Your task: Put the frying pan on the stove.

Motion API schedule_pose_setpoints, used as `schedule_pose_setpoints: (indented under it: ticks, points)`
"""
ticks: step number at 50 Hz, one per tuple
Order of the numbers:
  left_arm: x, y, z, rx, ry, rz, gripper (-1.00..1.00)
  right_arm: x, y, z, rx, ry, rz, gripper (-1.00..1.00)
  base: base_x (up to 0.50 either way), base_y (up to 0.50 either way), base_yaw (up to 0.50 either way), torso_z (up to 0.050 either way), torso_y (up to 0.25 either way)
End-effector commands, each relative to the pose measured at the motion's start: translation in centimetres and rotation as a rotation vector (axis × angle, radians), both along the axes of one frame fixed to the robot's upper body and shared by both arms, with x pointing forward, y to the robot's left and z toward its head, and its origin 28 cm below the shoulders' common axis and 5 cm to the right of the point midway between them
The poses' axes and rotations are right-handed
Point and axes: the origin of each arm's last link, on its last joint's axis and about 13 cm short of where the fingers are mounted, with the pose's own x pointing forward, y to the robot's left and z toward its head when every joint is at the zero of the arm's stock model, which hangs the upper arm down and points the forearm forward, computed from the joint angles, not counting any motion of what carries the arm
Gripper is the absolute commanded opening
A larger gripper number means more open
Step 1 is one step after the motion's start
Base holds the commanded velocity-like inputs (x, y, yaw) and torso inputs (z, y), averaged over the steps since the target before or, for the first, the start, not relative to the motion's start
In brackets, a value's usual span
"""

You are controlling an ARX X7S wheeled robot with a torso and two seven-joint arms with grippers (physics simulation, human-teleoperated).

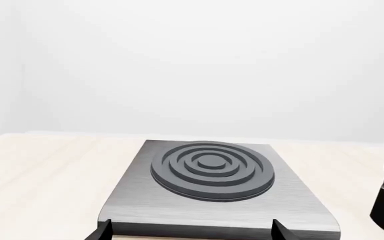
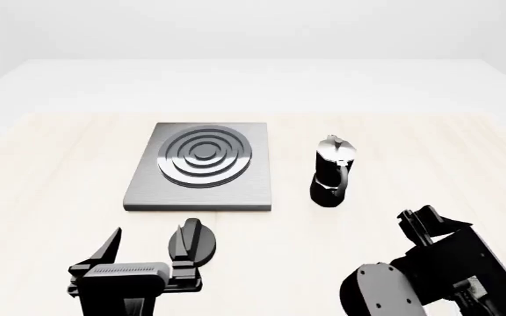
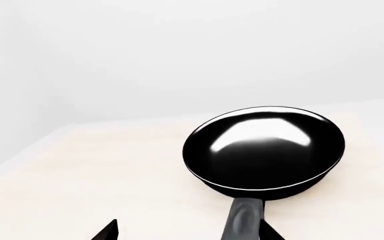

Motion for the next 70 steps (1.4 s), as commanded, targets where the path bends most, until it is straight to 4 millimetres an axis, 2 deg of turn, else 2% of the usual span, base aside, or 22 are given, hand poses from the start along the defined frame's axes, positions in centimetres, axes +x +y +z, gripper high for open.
schedule_pose_setpoints:
  ticks: [1,20,31,48,70]
  points:
    - [0.0,0.1,-0.1,-0.004,0.000,0.002,1.00,1.2,0.1,0.2,-0.022,0.014,-0.043,1.00,0.00,0.00,0.00,0.000,0.000]
    - [0.0,0.1,-0.1,-0.011,0.000,0.003,1.00,3.0,0.2,-0.4,-0.002,0.050,-0.132,1.00,0.00,0.00,0.00,0.000,0.000]
    - [0.0,0.2,0.0,-0.010,-0.002,0.003,1.00,3.3,0.3,-0.1,-0.006,0.059,-0.145,1.00,0.00,0.00,0.00,0.000,0.000]
    - [-0.1,0.2,-0.1,-0.016,-0.003,0.010,1.00,3.5,-0.5,-1.7,-0.005,0.098,-0.148,1.00,0.00,0.00,0.00,0.000,0.000]
    - [-0.1,0.3,0.1,-0.015,-0.008,0.013,1.00,3.4,-0.8,-2.4,0.004,0.116,-0.134,1.00,0.00,0.00,0.00,0.000,0.000]
